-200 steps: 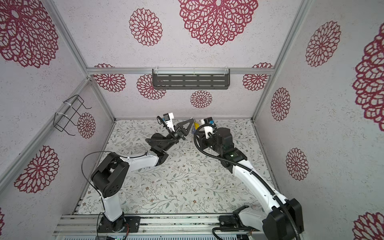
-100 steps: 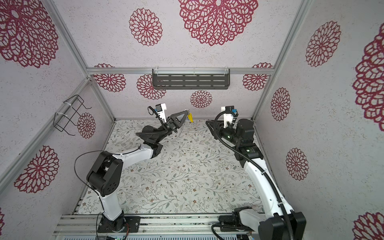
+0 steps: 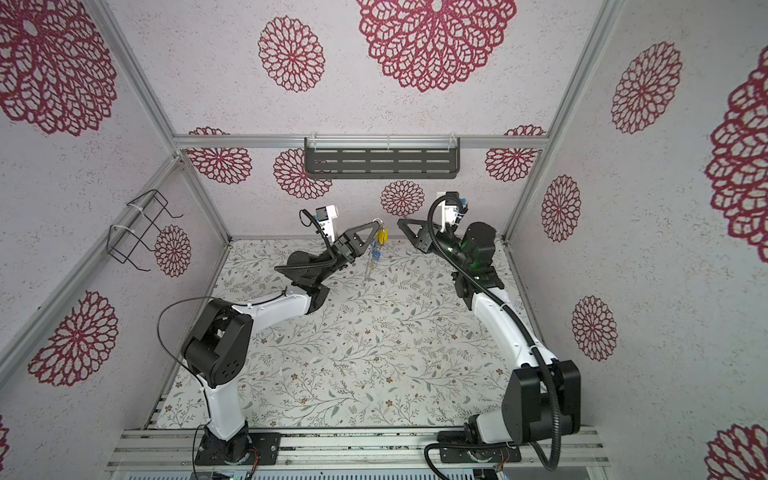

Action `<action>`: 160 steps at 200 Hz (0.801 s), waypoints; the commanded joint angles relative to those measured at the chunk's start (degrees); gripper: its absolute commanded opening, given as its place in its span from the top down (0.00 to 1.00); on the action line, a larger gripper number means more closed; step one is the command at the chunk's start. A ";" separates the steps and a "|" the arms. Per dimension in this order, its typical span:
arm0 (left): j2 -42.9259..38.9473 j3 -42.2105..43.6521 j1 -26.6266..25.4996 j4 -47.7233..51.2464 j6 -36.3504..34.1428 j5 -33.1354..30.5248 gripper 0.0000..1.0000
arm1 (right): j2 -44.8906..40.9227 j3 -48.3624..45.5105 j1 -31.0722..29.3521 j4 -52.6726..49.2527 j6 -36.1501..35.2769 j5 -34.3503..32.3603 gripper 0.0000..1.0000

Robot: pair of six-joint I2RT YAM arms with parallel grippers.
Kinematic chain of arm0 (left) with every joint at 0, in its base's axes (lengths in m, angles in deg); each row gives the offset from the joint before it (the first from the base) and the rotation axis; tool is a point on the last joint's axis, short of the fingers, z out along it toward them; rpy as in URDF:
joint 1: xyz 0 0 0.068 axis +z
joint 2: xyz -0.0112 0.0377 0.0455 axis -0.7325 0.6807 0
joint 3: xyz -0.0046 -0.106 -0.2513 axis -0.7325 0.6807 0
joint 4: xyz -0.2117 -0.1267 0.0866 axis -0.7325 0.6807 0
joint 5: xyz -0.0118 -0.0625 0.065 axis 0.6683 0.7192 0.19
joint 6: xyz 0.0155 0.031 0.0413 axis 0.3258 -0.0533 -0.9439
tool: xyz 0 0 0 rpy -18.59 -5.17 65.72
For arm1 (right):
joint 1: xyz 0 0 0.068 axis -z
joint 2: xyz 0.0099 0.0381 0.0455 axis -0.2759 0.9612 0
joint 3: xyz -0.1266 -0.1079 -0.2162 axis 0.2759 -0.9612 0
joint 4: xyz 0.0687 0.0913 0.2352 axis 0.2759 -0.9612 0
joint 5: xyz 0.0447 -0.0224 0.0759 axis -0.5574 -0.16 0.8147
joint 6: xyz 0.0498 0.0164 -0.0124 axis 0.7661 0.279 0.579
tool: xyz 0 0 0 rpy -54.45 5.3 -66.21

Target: Remove the keys from the keyring

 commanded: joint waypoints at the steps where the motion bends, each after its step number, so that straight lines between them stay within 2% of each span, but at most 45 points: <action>1: 0.63 -3.06 -0.19 -3.69 3.48 2.45 1.00 | -0.34 4.00 -1.32 1.95 -1.54 0.88 0.72; 34: 0.66 -3.72 -0.20 -3.92 4.78 2.86 1.00 | 1.97 5.76 -1.92 3.37 -0.84 2.44 0.70; 54: 0.65 -3.82 -0.21 -4.28 5.47 2.83 1.00 | 3.08 6.48 -2.13 4.52 -0.33 3.07 0.64; 87: 0.66 -3.86 -0.22 -3.97 5.74 2.98 1.00 | 4.63 7.71 -2.99 6.52 1.04 4.28 0.63; 128: 0.63 -3.96 -0.01 -3.85 5.58 2.71 1.00 | 4.88 7.08 -4.47 7.30 1.39 4.82 0.75; 160: 0.62 -3.93 0.22 -4.11 5.67 2.45 1.00 | 4.14 4.36 -5.19 9.80 3.42 4.73 0.90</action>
